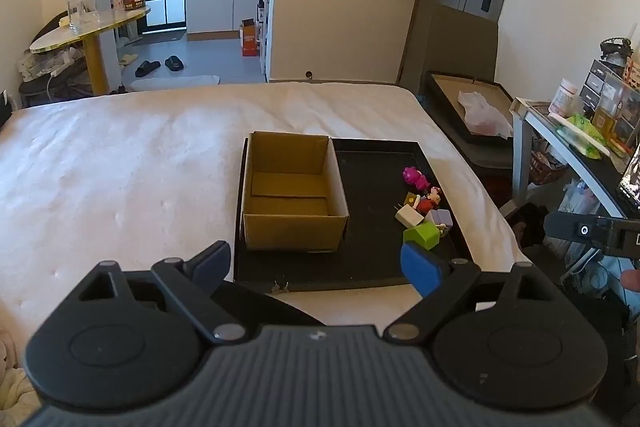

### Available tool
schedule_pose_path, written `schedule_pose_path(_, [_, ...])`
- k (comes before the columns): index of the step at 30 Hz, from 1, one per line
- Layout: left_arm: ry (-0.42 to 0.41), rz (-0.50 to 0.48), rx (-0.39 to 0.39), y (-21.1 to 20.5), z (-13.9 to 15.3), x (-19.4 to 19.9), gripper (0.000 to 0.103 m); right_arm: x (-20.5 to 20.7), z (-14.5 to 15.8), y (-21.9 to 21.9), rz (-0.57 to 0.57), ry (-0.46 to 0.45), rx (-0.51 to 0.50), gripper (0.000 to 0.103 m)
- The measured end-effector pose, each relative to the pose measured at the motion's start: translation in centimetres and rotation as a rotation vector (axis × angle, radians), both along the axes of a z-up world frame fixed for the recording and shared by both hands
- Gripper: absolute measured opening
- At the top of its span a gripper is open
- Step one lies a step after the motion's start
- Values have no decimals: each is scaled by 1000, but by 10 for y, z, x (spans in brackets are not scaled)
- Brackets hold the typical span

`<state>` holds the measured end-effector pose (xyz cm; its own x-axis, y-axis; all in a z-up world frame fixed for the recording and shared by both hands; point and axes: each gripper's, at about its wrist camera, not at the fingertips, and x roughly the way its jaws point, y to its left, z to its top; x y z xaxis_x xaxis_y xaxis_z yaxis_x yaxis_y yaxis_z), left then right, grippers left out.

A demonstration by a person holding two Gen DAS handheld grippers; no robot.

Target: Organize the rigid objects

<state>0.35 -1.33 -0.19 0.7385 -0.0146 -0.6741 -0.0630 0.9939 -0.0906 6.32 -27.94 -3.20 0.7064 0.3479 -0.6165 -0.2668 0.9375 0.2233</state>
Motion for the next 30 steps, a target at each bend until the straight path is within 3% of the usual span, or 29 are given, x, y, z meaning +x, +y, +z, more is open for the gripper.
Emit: schedule_pose_path(30, [28,-76,9,-5,-7,6,91,0,-1,2,0,13,-13,103])
